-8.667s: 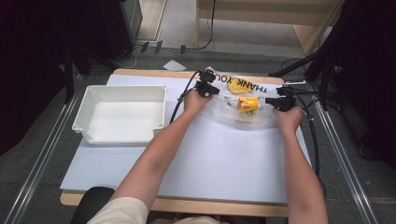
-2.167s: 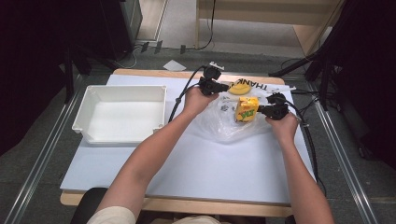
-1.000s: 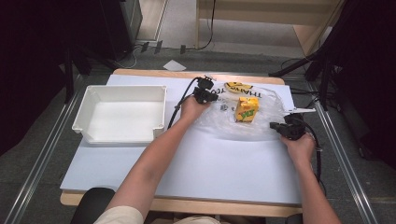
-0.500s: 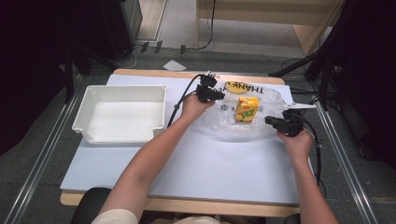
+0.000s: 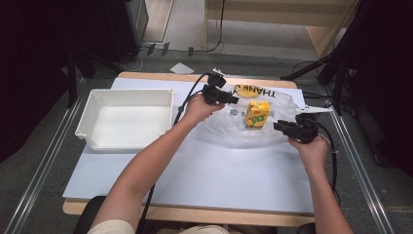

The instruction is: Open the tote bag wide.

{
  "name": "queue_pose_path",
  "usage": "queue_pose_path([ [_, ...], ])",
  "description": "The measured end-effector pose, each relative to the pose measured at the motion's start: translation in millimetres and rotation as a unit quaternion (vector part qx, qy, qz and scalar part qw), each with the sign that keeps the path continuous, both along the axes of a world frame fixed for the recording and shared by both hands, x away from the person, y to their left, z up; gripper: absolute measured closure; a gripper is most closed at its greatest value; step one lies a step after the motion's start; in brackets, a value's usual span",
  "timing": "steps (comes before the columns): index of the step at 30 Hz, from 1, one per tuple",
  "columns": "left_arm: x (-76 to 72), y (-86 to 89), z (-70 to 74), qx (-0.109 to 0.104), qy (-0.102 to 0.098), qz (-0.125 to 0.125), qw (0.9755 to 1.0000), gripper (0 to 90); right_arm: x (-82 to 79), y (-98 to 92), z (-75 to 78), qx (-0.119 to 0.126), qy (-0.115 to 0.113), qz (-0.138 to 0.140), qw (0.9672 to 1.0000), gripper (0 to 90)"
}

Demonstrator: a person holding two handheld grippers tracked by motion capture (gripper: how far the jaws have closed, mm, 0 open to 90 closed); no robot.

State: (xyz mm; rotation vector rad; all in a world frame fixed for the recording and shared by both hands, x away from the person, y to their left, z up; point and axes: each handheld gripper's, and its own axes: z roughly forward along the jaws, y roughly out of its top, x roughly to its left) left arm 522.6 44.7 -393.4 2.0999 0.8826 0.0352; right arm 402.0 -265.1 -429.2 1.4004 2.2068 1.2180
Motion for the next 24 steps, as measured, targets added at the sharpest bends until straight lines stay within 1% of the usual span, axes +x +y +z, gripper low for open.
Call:
queue_pose_path([
  [1, -2.1, 0.8, 3.7, 0.0, -0.002, -0.006, 1.0, 57.0, -2.1, 1.0, 1.7, -0.001, -0.003, 0.003, 1.0, 70.3],
  [2, -2.1, 0.8, 3.7, 0.0, -0.002, -0.006, 1.0, 56.2, -2.1, 1.0, 1.7, -0.001, -0.003, 0.003, 1.0, 70.3],
  [3, -6.6, 2.0, 10.2, 0.0, -0.008, -0.012, 0.9999, 54.9, -6.6, 3.7, 4.9, 0.004, -0.001, 0.011, 0.9999, 67.6],
  [4, -6.6, 2.0, 10.2, 0.0, -0.008, -0.012, 0.9999, 54.3, -6.6, 3.7, 4.9, 0.004, -0.001, 0.011, 0.9999, 67.6],
  [6, -10.7, 4.5, 17.0, -0.003, -0.011, -0.022, 0.9997, 53.0, -11.8, 7.6, 6.9, 0.008, 0.004, 0.019, 0.9998, 65.4],
  [7, -12.4, 5.1, 19.3, -0.004, -0.011, -0.023, 0.9997, 52.8, -15.1, 10.4, 7.4, 0.008, 0.003, 0.026, 0.9996, 64.5],
  [8, -14.3, 5.8, 22.0, -0.008, -0.011, -0.027, 0.9995, 52.7, -17.2, 12.1, 7.8, 0.008, 0.004, 0.029, 0.9996, 64.3],
  [10, -18.6, 6.9, 26.5, -0.008, -0.016, -0.035, 0.9992, 52.2, -22.8, 15.7, 8.2, 0.004, 0.008, 0.036, 0.9993, 63.4],
  [13, -25.6, 7.3, 32.0, -0.003, -0.021, -0.049, 0.9986, 51.3, -29.7, 20.4, 7.0, 0.001, 0.015, 0.045, 0.9989, 61.8],
  [14, -27.7, 7.3, 32.9, -0.004, -0.023, -0.053, 0.9983, 51.1, -32.9, 22.9, 6.0, -0.001, 0.016, 0.048, 0.9987, 61.4],
  [15, -29.6, 7.3, 33.4, -0.004, -0.024, -0.056, 0.9981, 50.8, -37.9, 25.9, 4.3, 0.003, 0.02, 0.057, 0.9982, 59.9],
  [16, -30.5, 7.4, 33.4, -0.003, -0.025, -0.059, 0.9979, 50.8, -37.9, 25.9, 4.3, 0.003, 0.02, 0.057, 0.9982, 59.9],
  [17, -32.0, 7.3, 33.1, -0.001, -0.025, -0.061, 0.9978, 50.2, -43.0, 29.2, 2.2, 0.006, 0.016, 0.065, 0.9977, 59.2],
  [18, -32.7, 7.5, 32.7, 0.0, -0.026, -0.063, 0.9977, 50.2, -43.0, 29.2, 2.2, 0.006, 0.016, 0.065, 0.9977, 59.2],
  [19, -34.1, 7.8, 30.7, 0.0, -0.022, -0.067, 0.9975, 49.7, -48.3, 32.7, -0.1, 0.011, 0.018, 0.069, 0.9974, 59.1],
  [20, -35.0, 7.6, 29.5, 0.0, -0.022, -0.068, 0.9975, 49.7, -51.1, 34.8, -1.9, 0.01, 0.016, 0.073, 0.9972, 58.6],
  [21, -35.0, 7.6, 29.5, 0.0, -0.022, -0.068, 0.9975, 49.5, -51.1, 34.8, -1.9, 0.01, 0.016, 0.073, 0.9972, 58.6],
  [22, -35.8, 7.3, 28.4, 0.002, -0.022, -0.07, 0.9973, 49.5, -54.4, 37.1, -2.9, 0.003, 0.012, 0.076, 0.997, 58.3],
  [24, -36.3, 6.0, 26.3, 0.006, -0.022, -0.075, 0.9969, 48.9, -60.7, 41.7, -6.1, -0.007, -0.001, 0.087, 0.9962, 56.3],
])
